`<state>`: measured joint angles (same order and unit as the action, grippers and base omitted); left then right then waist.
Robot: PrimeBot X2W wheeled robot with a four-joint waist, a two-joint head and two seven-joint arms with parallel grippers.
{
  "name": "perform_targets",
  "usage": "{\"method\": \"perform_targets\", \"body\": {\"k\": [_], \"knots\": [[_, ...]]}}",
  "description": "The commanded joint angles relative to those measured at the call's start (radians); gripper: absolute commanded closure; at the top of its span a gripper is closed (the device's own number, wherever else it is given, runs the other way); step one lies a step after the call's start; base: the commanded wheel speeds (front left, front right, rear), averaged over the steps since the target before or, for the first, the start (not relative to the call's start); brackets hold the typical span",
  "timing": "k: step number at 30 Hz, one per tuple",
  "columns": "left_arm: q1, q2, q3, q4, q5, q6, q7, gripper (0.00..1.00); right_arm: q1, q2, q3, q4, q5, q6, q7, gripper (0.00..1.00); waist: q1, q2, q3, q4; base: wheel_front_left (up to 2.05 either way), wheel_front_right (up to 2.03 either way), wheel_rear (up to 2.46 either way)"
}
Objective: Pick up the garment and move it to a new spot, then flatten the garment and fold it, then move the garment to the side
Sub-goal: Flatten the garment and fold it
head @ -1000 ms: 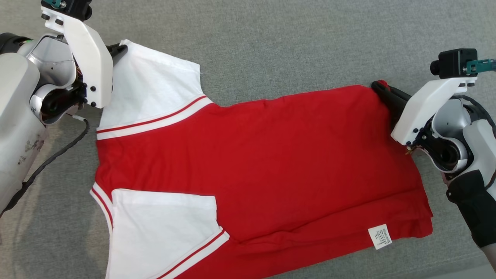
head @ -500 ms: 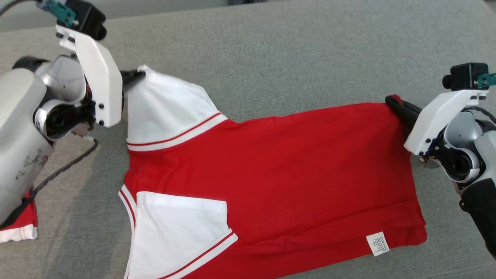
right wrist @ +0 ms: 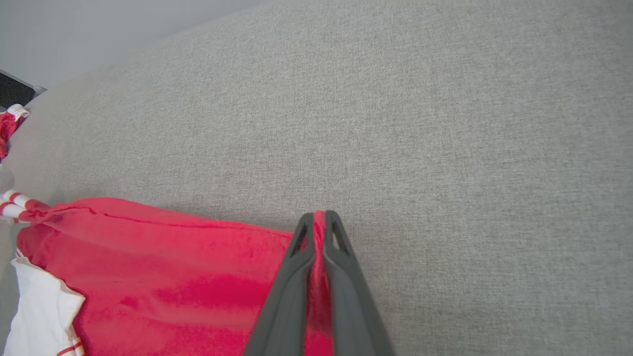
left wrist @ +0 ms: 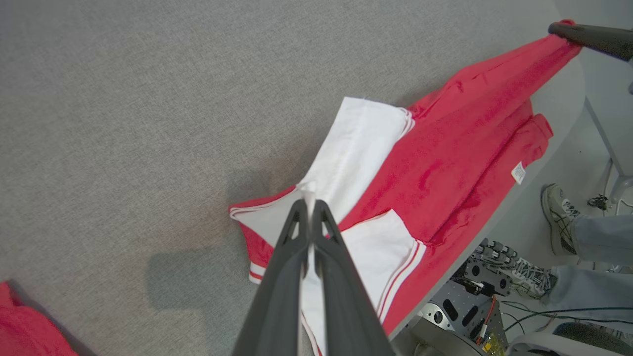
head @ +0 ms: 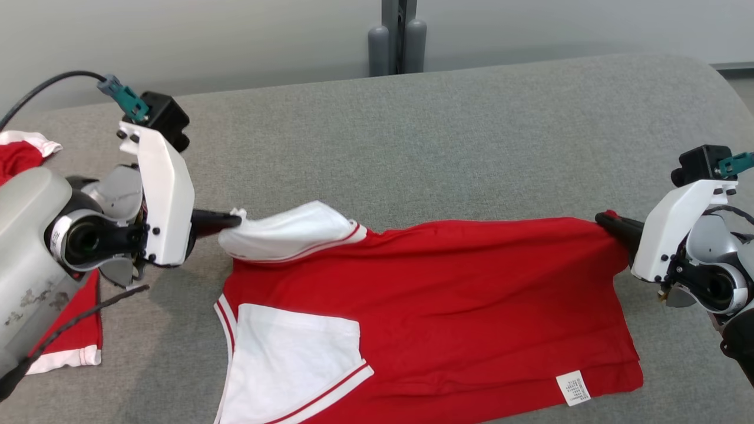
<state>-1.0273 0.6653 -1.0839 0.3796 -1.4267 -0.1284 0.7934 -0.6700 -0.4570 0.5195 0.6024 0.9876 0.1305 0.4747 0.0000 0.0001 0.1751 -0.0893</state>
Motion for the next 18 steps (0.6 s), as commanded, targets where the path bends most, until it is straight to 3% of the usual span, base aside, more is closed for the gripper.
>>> {"method": "perform_targets", "body": {"k": [1,10,18], "knots": [[0.025,0.010,-0.002,-0.019,-0.026,0.011,0.025,1.00,0.014,-0.010,0.006,-0.006,0.007,0.000,0.014,1.00,0.0000,-0.0001,-0.018,0.010,0.00,0.00,0.00],[0.080,0.067,-0.019,-0.156,-0.120,0.063,0.150,1.00,0.028,-0.041,0.034,-0.005,0.000,0.000,0.055,1.00,0.0000,-0.0001,-0.035,0.033,0.00,0.00,0.00],[0.106,0.100,-0.038,-0.256,-0.156,0.111,0.207,1.00,0.040,-0.066,0.063,-0.025,0.075,0.000,0.198,1.00,0.0000,-0.0001,-0.046,0.047,0.00,0.00,0.00]]}}
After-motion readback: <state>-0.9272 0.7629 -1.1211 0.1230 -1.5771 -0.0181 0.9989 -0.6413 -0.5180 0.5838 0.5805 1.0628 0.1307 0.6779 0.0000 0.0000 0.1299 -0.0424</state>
